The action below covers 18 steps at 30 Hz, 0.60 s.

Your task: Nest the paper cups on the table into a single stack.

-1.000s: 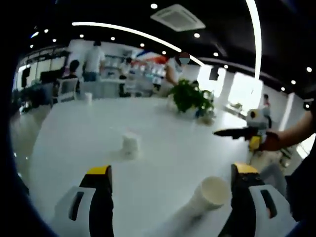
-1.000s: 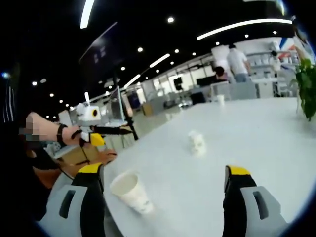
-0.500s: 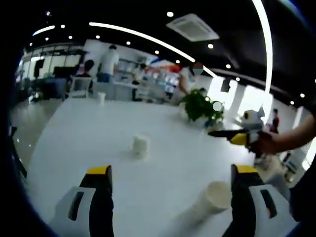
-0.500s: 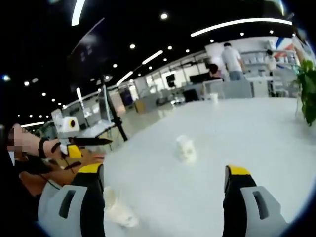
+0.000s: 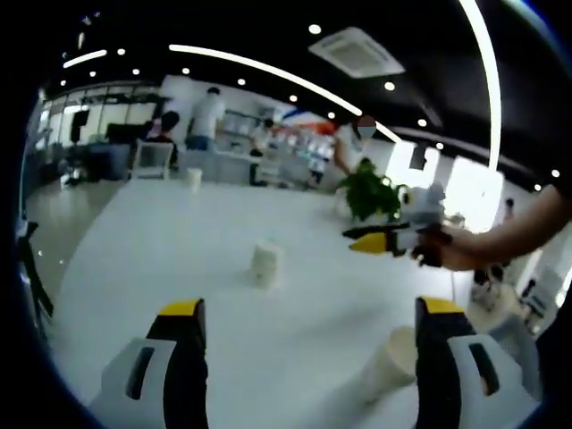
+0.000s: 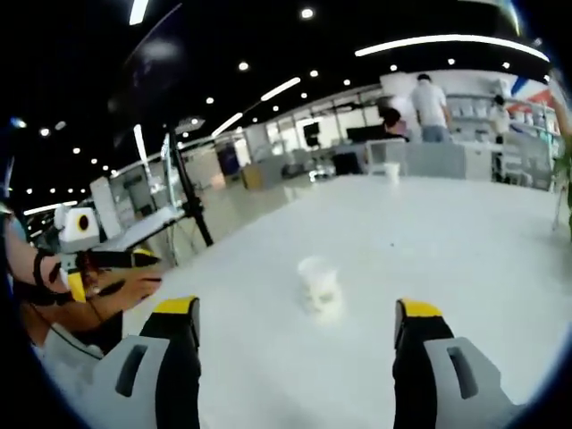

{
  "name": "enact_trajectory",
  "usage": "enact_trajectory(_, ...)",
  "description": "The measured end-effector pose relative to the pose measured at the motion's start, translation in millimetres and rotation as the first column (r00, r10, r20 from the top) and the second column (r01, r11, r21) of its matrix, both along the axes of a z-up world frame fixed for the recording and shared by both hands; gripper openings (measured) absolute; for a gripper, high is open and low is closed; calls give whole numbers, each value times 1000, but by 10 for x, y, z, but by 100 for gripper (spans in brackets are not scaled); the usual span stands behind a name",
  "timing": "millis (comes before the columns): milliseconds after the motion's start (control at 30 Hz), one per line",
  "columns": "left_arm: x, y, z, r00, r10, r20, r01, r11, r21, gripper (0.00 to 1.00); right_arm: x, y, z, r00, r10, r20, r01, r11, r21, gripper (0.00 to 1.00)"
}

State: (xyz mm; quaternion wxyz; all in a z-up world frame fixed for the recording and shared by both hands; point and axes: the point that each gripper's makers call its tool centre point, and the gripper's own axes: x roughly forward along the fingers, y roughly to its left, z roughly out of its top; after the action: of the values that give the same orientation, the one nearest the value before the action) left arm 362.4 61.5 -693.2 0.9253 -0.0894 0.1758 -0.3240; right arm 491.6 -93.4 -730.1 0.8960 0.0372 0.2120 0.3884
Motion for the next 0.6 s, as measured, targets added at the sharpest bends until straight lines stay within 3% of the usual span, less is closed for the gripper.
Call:
enact_trajectory(333, 4, 8, -44, 1000, 20, -6, -20, 1000, -3, 95, 405, 148, -356, 1000, 18, -6, -19, 1000, -24, 81)
enact_trajectory(600, -50, -13, -168, 999, 37, -35, -37, 999, -2, 94, 492, 462, -540, 998, 65, 21, -64, 997, -42, 73)
